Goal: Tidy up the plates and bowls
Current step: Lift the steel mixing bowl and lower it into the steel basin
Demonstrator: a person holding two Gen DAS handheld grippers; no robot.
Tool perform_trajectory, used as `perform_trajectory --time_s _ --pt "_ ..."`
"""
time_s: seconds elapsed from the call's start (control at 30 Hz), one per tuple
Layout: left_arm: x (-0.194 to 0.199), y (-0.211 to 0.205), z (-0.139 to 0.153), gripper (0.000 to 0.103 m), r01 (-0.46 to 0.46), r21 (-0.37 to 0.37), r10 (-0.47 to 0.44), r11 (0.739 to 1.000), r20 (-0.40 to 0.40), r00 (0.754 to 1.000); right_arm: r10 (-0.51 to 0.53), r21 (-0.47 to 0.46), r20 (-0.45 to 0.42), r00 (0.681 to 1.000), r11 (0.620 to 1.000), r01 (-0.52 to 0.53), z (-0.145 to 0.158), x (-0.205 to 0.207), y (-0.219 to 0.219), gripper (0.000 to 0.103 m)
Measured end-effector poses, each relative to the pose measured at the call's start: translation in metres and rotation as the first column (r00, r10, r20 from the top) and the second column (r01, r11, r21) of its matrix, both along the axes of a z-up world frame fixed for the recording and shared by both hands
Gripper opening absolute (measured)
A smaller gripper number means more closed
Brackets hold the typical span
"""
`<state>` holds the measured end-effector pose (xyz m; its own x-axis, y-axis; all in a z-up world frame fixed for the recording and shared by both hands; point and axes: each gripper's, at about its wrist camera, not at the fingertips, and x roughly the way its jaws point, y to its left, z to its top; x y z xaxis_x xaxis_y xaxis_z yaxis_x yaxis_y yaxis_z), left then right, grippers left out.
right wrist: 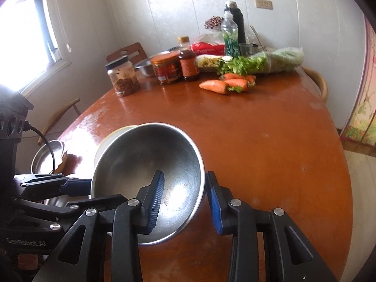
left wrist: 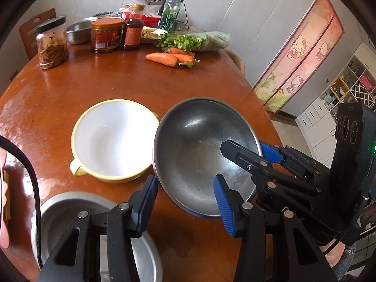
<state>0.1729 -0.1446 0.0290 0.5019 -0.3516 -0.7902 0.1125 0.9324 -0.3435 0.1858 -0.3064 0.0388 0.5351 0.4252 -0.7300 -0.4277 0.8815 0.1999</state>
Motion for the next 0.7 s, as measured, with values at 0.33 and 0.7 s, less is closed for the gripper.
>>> perform_trajectory --time_s 0.33,0.7 --pt "-0.037 0.041 0.023 0.050 -0.057 -0.016 0.058 0.998 0.071 0.996 0.057 -0.005 0.047 0.997 0.998 -0.057 0.025 -0.022 0.037 0.039" --pt "-0.076 0.097 0.029 0.050 -0.137 -0.031 0.139 0.990 0.117 0.983 0.140 -0.010 0.069 0.988 0.990 -0.140 0.036 -0.054 0.100 0.038"
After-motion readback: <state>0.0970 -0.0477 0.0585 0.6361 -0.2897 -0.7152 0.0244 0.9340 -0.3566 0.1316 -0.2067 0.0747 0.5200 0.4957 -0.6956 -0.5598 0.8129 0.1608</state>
